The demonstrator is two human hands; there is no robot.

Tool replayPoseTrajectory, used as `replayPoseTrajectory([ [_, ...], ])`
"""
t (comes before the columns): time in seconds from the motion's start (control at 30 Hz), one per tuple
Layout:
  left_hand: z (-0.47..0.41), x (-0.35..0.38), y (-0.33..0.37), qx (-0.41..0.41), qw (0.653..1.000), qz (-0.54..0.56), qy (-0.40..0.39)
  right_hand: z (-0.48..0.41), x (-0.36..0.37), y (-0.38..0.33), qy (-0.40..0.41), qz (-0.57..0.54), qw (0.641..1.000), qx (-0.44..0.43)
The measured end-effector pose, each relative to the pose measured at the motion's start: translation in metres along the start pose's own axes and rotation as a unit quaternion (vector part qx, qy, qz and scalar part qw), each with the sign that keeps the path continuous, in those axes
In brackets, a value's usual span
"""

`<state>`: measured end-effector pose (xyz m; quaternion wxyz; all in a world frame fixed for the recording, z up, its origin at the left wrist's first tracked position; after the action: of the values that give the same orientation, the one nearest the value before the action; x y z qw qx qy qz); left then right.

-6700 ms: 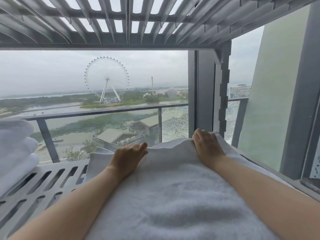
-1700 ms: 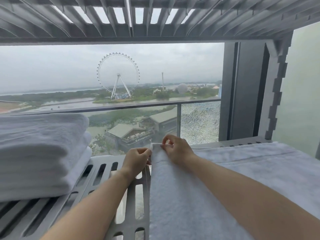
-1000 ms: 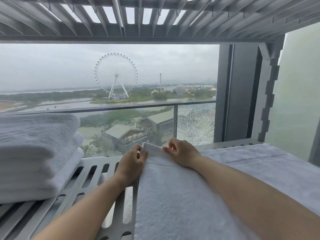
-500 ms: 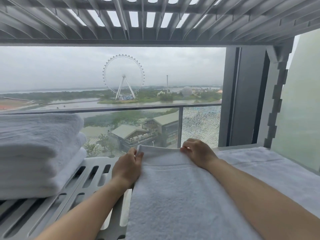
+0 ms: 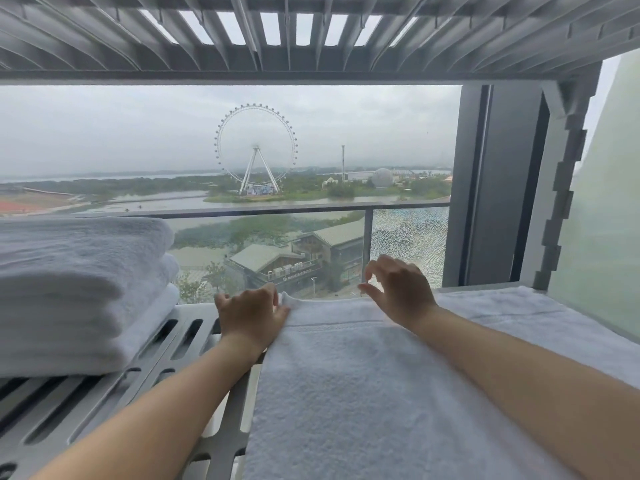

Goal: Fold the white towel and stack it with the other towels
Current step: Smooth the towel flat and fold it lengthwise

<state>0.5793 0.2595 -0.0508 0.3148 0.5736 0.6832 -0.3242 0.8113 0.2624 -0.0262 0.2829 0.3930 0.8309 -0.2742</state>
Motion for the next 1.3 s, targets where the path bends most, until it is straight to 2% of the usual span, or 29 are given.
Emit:
replayPoseTrajectory([
  [0.03, 0.0, -0.002, 0.002, 0.012, 1.0, -0.025, -0.001, 0.006, -0.001, -0.005, -0.019, -0.057, 0.998, 0.022],
  [0.07, 0.0, -0.004, 0.004, 0.022, 0.999, -0.042, -0.009, 0.013, 0.003, -0.009, -0.071, -0.097, 0.992, 0.046],
  [0.17, 0.001, -0.015, 0.017, 0.063, 0.995, -0.078, -0.013, 0.047, 0.025, -0.02, -0.267, -0.128, 0.952, 0.073],
  [0.23, 0.008, -0.03, 0.033, 0.111, 0.992, -0.065, 0.006, 0.065, 0.028, -0.021, -0.325, -0.126, 0.934, 0.07],
  [0.27, 0.015, -0.04, 0.044, 0.14, 0.99, -0.022, 0.01, 0.069, 0.028, -0.021, -0.335, -0.126, 0.931, 0.068],
  [0.3, 0.024, -0.048, 0.057, 0.175, 0.984, 0.045, -0.007, 0.07, 0.027, -0.021, -0.34, -0.12, 0.93, 0.066],
  [0.33, 0.035, -0.052, 0.069, 0.212, 0.969, 0.117, -0.056, 0.071, 0.026, -0.023, -0.34, -0.114, 0.931, 0.059],
  [0.37, 0.049, -0.051, 0.082, 0.255, 0.942, 0.171, -0.138, 0.07, 0.025, -0.026, -0.338, -0.115, 0.932, 0.053],
  [0.43, 0.082, -0.04, 0.099, 0.323, 0.887, 0.174, -0.282, 0.071, 0.017, -0.031, -0.31, -0.141, 0.938, 0.061],
  [0.47, 0.093, -0.034, 0.097, 0.331, 0.883, 0.132, -0.305, 0.07, 0.009, -0.034, -0.267, -0.152, 0.95, 0.057],
  [0.57, 0.095, -0.024, 0.085, 0.301, 0.911, 0.069, -0.275, 0.07, -0.026, -0.048, -0.096, -0.116, 0.989, 0.01],
  [0.6, 0.092, -0.022, 0.083, 0.295, 0.912, 0.068, -0.276, 0.074, -0.034, -0.051, -0.07, -0.11, 0.991, 0.013],
  [0.63, 0.088, -0.021, 0.082, 0.293, 0.911, 0.066, -0.281, 0.08, -0.036, -0.05, -0.081, -0.111, 0.99, 0.029],
  [0.67, 0.084, -0.018, 0.081, 0.295, 0.91, 0.063, -0.284, 0.09, -0.033, -0.046, -0.132, -0.113, 0.983, 0.059],
  [0.73, 0.076, -0.014, 0.08, 0.308, 0.907, 0.055, -0.283, 0.118, -0.023, -0.032, -0.287, -0.083, 0.946, 0.124],
  [0.77, 0.074, -0.014, 0.08, 0.315, 0.904, 0.054, -0.283, 0.13, -0.025, -0.025, -0.339, -0.055, 0.929, 0.139],
  [0.8, 0.072, -0.013, 0.08, 0.321, 0.903, 0.057, -0.281, 0.137, -0.031, -0.019, -0.361, -0.032, 0.92, 0.148],
  [0.87, 0.072, -0.015, 0.08, 0.334, 0.903, 0.058, -0.264, 0.145, -0.045, -0.009, -0.356, -0.018, 0.918, 0.171],
  [0.9, 0.072, -0.021, 0.081, 0.342, 0.908, 0.047, -0.238, 0.146, -0.052, -0.008, -0.339, -0.025, 0.923, 0.181],
  [0.97, 0.074, -0.045, 0.082, 0.363, 0.927, 0.012, -0.099, 0.144, -0.064, -0.015, -0.274, -0.047, 0.946, 0.169],
  [1.03, 0.084, -0.073, 0.081, 0.364, 0.93, 0.033, 0.046, 0.142, -0.077, -0.031, -0.184, -0.07, 0.974, 0.116],
  [1.07, 0.089, -0.08, 0.079, 0.357, 0.929, 0.065, 0.067, 0.143, -0.08, -0.038, -0.156, -0.091, 0.979, 0.094],
  [1.13, 0.097, -0.083, 0.068, 0.328, 0.937, 0.122, 0.019, 0.149, -0.077, -0.048, -0.161, -0.14, 0.973, 0.09],
  [1.2, 0.1, -0.077, 0.059, 0.324, 0.938, 0.113, -0.045, 0.156, -0.07, -0.049, -0.192, -0.171, 0.958, 0.124],
  [1.3, 0.115, -0.074, 0.053, 0.375, 0.909, 0.141, -0.116, 0.159, -0.071, -0.046, -0.183, -0.191, 0.952, 0.155],
])
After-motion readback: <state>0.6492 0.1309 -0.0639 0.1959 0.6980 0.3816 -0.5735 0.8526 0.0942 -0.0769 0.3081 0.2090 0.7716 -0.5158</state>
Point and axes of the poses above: each hand's wrist, its own z-axis away from the middle knuckle, its own x-axis out of the palm, y = z × x, the point moved 7 cm from there along -z, towards the middle knuckle, and after that the axes turned 15 degrees about -z, right-handed, at the moved point
